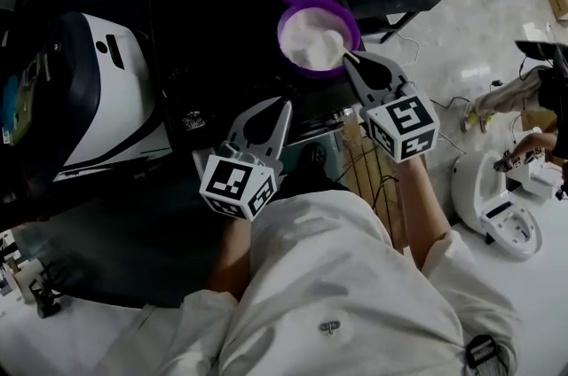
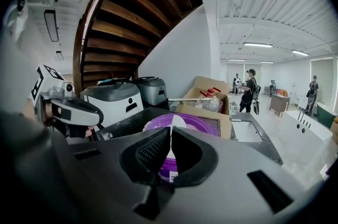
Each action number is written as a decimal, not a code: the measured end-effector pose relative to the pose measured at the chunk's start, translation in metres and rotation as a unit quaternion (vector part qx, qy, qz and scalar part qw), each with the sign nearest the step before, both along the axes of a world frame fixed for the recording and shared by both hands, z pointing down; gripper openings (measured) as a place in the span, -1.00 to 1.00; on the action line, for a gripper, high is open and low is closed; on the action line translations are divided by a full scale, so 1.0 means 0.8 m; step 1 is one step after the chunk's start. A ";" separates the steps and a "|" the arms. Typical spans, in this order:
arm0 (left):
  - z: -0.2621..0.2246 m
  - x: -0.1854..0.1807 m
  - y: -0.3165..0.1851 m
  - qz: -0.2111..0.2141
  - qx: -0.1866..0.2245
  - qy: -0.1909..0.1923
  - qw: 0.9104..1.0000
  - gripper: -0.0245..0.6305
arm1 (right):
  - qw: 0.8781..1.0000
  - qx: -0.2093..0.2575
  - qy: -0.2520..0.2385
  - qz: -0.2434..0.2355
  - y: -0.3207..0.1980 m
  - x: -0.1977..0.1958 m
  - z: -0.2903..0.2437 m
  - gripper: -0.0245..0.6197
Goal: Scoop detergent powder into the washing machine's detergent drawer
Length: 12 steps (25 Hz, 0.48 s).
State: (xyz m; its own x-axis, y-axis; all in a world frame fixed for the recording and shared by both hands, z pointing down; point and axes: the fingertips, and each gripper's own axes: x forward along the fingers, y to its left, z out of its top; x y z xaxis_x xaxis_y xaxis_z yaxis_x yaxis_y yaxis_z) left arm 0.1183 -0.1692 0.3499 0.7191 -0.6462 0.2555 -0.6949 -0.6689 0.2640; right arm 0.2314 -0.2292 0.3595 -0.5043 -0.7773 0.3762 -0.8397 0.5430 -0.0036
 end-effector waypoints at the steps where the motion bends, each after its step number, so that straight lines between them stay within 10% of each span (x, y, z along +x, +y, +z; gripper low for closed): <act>1: 0.000 0.000 -0.001 -0.005 0.000 0.001 1.000 -0.85 | 1.000 -0.002 0.004 -0.005 -0.003 0.001 0.002 -0.89; 12: 0.000 0.001 -0.007 -0.045 0.001 0.002 0.999 -0.85 | 0.997 -0.042 0.060 -0.035 -0.031 0.009 0.030 -0.89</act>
State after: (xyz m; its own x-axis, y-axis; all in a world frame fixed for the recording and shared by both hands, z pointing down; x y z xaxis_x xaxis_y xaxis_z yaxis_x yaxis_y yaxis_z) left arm 0.1189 -0.1748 0.3498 0.6597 -0.7086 0.2503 -0.7506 -0.6051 0.2655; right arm 0.2383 -0.2538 0.3834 -0.5034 -0.7054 0.4990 -0.7971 0.6020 0.0469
